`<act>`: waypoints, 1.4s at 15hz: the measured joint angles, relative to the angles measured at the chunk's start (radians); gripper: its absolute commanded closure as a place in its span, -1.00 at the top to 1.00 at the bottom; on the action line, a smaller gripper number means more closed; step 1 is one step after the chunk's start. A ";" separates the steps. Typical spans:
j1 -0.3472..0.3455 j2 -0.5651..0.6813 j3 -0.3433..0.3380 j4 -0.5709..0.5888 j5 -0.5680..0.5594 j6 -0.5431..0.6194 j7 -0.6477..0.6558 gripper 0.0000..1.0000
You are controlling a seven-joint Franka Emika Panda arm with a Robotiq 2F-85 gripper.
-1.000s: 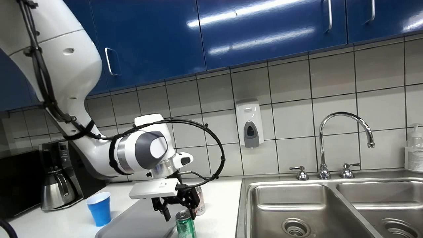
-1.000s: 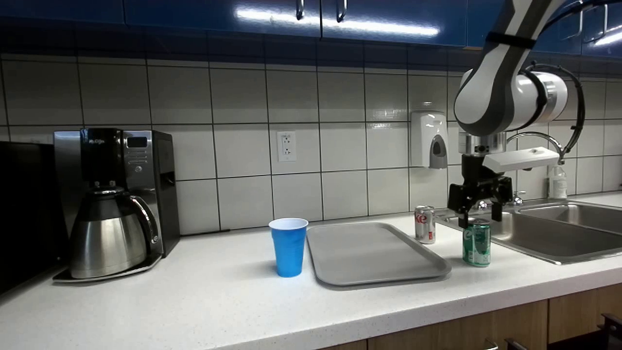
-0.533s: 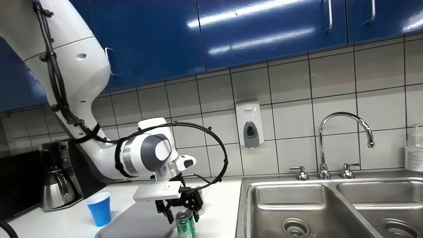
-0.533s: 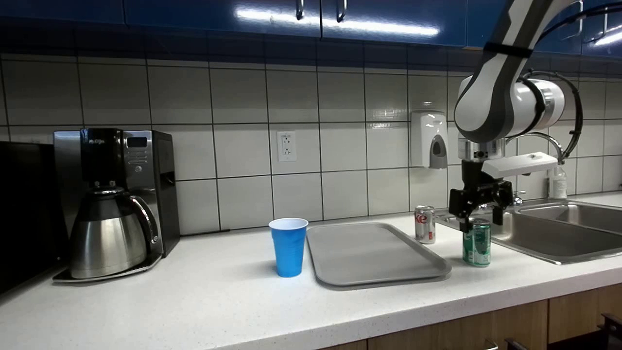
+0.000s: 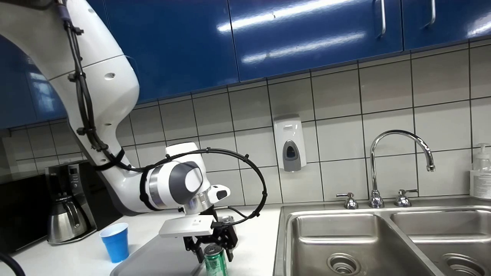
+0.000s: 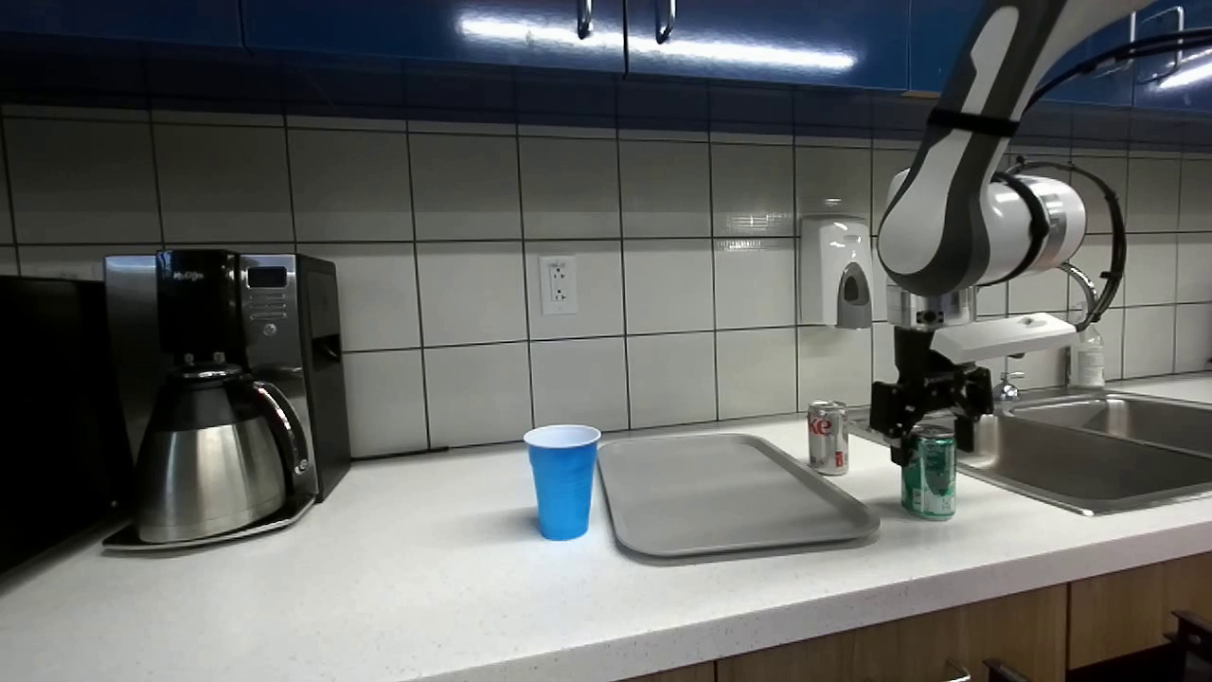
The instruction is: Place the cans on the grey tray.
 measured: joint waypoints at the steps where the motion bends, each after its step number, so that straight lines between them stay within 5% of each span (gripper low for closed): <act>1: 0.001 0.008 0.000 0.003 0.002 0.003 0.000 1.00; 2: 0.002 0.015 0.000 0.007 0.004 0.006 0.000 0.50; 4: 0.004 0.027 0.000 0.014 0.009 0.008 0.000 0.35; 7: 0.005 0.042 0.000 0.024 0.013 0.009 0.000 -0.16; 21: 0.009 0.040 -0.001 0.075 0.011 0.010 0.000 -0.21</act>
